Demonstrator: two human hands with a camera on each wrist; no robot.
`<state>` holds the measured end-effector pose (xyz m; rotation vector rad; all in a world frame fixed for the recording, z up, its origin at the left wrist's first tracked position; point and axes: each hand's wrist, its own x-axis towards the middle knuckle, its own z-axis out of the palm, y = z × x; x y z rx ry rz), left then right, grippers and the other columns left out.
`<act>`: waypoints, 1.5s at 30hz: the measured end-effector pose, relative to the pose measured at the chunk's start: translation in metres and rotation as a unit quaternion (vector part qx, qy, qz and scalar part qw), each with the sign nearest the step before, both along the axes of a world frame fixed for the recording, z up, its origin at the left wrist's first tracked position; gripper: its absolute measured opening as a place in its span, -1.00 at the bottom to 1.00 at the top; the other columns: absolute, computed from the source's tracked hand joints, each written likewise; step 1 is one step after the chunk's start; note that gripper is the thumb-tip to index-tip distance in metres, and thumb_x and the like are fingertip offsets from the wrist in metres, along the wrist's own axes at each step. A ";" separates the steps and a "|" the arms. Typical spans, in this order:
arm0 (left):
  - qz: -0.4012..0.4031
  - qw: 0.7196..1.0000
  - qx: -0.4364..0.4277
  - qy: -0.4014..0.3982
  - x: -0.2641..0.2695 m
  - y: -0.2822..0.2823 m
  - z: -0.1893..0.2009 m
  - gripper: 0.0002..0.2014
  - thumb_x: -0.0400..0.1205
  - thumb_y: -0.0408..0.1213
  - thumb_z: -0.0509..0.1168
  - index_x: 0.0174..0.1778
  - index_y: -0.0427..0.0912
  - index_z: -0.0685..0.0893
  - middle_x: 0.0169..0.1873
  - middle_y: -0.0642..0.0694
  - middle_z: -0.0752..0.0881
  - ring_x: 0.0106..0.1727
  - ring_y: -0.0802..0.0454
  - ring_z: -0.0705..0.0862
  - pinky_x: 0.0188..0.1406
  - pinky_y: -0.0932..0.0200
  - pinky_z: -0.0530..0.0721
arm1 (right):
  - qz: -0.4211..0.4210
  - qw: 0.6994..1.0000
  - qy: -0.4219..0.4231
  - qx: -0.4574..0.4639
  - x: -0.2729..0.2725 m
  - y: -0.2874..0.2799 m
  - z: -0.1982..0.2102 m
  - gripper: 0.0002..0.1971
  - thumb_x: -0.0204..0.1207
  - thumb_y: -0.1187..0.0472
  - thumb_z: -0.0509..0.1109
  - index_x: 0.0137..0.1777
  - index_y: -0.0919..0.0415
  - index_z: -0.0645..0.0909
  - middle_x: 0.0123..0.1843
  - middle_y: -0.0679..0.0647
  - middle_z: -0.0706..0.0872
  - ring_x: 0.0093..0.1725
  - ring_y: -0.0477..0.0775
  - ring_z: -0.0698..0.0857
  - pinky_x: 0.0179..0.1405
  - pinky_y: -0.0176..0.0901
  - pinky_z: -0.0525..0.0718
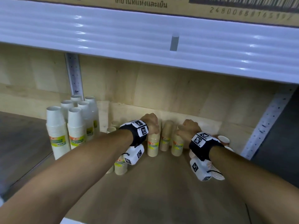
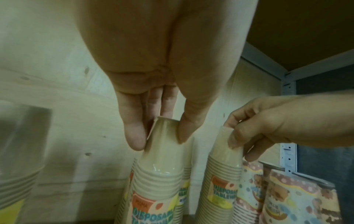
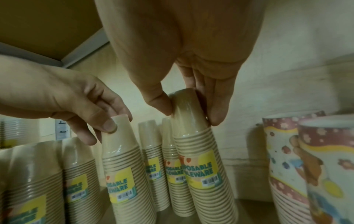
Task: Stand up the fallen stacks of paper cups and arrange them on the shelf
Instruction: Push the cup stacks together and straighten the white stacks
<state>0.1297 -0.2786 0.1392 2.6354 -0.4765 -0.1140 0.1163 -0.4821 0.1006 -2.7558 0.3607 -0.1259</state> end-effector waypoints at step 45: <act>0.015 0.997 0.049 -0.052 -0.033 0.042 0.048 -0.56 0.64 -0.12 0.39 0.38 -0.26 0.60 0.37 -0.16 0.57 0.33 -0.12 0.58 0.23 0.07 0.61 | 0.014 0.994 -0.103 -0.032 -0.017 0.063 0.043 -0.59 0.56 0.03 0.29 0.37 0.16 0.44 0.28 0.15 0.49 0.17 0.32 0.66 0.09 0.07 0.59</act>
